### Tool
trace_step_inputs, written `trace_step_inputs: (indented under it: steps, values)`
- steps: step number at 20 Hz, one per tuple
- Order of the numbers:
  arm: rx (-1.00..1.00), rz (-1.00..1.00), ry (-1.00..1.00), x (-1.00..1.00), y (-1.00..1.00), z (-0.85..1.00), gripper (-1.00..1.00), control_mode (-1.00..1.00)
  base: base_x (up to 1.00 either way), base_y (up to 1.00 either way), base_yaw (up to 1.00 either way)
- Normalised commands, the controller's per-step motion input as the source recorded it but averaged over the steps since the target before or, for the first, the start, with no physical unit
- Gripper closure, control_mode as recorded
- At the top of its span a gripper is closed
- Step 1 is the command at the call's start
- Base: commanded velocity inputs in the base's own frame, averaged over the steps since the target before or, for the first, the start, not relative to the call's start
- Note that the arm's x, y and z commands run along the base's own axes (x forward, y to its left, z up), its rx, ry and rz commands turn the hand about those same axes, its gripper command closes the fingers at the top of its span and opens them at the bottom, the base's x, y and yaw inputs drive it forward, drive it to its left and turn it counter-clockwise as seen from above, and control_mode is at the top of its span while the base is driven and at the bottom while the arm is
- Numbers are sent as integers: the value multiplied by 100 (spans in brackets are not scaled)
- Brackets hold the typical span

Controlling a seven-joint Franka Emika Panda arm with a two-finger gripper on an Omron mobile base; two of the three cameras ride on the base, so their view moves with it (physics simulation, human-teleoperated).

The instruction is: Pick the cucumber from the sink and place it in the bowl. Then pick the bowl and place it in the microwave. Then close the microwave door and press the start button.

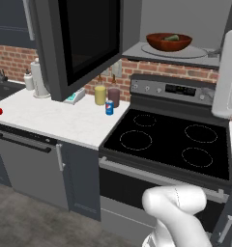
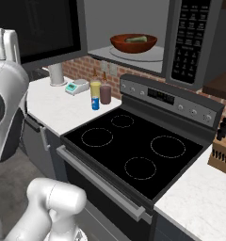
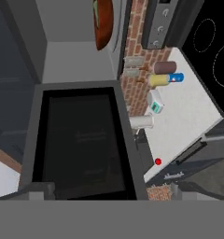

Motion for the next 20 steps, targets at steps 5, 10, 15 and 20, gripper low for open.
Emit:
trace_step_inputs:
  steps: [5, 10, 15, 20]
  values:
    - [0, 0, 0, -15, 89, -24, -100, -100, 0, 0, 0]
    - [2, 0, 0, -41, 59, -3, -100, -100, 0, 0, 0]
    - [-1, -1, -9, -35, 69, -2, -100, -100, 0, 0, 0]
    - [-1, -7, -12, -27, 94, -8, -100, -100, 0, 0, 0]
